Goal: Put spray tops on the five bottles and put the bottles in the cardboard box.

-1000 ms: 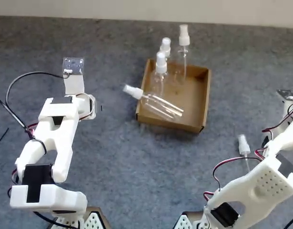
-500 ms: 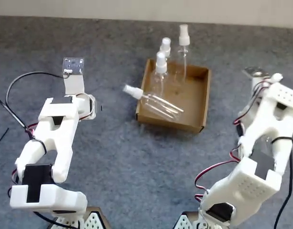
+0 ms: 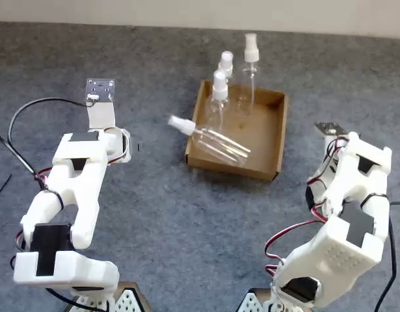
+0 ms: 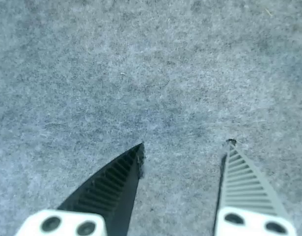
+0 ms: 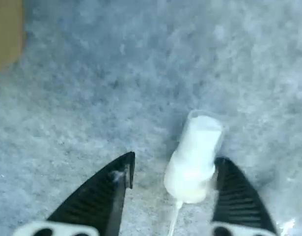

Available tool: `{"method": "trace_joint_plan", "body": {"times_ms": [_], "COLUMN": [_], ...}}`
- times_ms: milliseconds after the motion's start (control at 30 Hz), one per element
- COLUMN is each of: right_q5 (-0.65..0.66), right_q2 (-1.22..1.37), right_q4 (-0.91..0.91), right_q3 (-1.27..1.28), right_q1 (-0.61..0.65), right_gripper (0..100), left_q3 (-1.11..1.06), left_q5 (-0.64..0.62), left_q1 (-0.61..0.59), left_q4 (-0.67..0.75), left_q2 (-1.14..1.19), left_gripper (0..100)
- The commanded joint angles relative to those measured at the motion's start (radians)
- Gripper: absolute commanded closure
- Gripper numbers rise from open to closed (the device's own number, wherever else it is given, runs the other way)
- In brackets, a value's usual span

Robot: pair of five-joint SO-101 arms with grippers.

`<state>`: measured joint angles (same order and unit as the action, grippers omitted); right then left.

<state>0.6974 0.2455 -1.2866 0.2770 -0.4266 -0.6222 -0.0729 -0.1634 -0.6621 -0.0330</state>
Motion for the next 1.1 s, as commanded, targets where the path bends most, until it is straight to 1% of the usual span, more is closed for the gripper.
{"method": "trace_joint_plan", "body": {"times_ms": [0,67,200,300,400,533,567,667,767,833,900,1067], "right_q5": [-0.031,-0.054,-0.063,-0.087,-0.166,-0.292,-0.330,-0.445,-0.539,-0.600,-0.667,-0.822], "right_q2": [-0.044,-0.058,-0.171,-0.309,-0.444,-0.536,-0.532,-0.470,-0.351,-0.260,-0.165,0.016], "right_q4": [-0.016,-0.048,-0.140,-0.223,-0.283,-0.285,-0.268,-0.196,-0.107,-0.047,-0.001,0.047], "right_q3": [-0.005,-0.038,-0.116,-0.116,-0.108,-0.019,-0.004,0.022,0.018,-0.030,-0.082,-0.245], "right_q1": [0.007,0.015,0.065,0.145,0.286,0.588,0.673,0.883,1.003,1.043,1.055,1.086], "right_gripper": [93.0,99.8,99.5,99.5,99.5,99.5,99.5,99.5,99.5,99.5,99.5,99.5], "left_q3": [0.007,0.007,0.007,0.007,0.025,0.094,0.108,0.154,0.196,0.199,0.199,0.166], "left_q5": [-0.005,-0.005,-0.005,-0.005,-0.005,-0.005,-0.002,0.092,0.133,0.178,0.204,0.252], "left_q1": [0.019,0.019,0.019,0.016,0.002,-0.002,-0.005,-0.045,-0.105,-0.139,-0.160,-0.153], "left_q4": [0.018,0.018,0.018,0.015,-0.032,-0.192,-0.230,-0.321,-0.402,-0.442,-0.494,-0.620], "left_q2": [-0.004,-0.004,-0.004,-0.013,-0.016,-0.016,-0.016,-0.016,-0.024,-0.062,-0.125,-0.312], "left_gripper": [77,77,77,77,77,77,77,77,77,77,77,77]}}
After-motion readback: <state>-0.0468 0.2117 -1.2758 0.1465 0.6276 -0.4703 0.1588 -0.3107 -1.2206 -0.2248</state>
